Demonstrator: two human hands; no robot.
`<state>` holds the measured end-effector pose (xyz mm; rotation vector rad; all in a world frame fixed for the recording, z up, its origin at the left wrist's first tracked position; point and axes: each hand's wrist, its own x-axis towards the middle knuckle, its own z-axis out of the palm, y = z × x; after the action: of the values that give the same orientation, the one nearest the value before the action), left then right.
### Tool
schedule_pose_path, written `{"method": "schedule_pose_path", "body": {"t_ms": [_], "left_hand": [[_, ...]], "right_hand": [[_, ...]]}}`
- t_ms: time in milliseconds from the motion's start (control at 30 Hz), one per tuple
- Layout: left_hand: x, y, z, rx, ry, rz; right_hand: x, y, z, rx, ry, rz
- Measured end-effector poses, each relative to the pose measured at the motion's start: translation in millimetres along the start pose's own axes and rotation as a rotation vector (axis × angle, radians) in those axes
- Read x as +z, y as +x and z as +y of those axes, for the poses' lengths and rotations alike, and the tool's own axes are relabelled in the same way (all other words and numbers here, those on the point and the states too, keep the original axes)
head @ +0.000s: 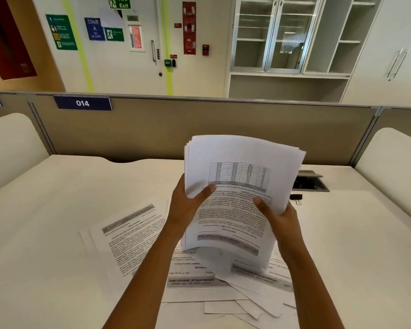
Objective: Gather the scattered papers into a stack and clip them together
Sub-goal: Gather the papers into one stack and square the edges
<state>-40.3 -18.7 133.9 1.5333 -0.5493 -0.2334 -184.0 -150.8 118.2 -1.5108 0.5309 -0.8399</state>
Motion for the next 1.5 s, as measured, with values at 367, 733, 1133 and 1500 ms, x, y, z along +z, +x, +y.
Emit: {"method": "schedule_pose_path", "body": {"t_ms": [367, 733, 1133, 1500], "left_hand": [[0, 4, 65, 0.141, -0.322, 0.127], [-1, 11, 66, 0.119, -0.232, 0.114], [-5, 0, -19, -0.074, -0.02, -0.199], [-2, 1, -45, -0.131, -0.034, -0.212]], "right_hand": [[7, 3, -76, -0.279, 0.175, 0.219], [15, 17, -82, -0.334, 0.06, 0.245], [-3, 3, 20, 0.103, 0.009, -0.045], [1, 9, 56, 0.136, 0.02, -0.053]]}}
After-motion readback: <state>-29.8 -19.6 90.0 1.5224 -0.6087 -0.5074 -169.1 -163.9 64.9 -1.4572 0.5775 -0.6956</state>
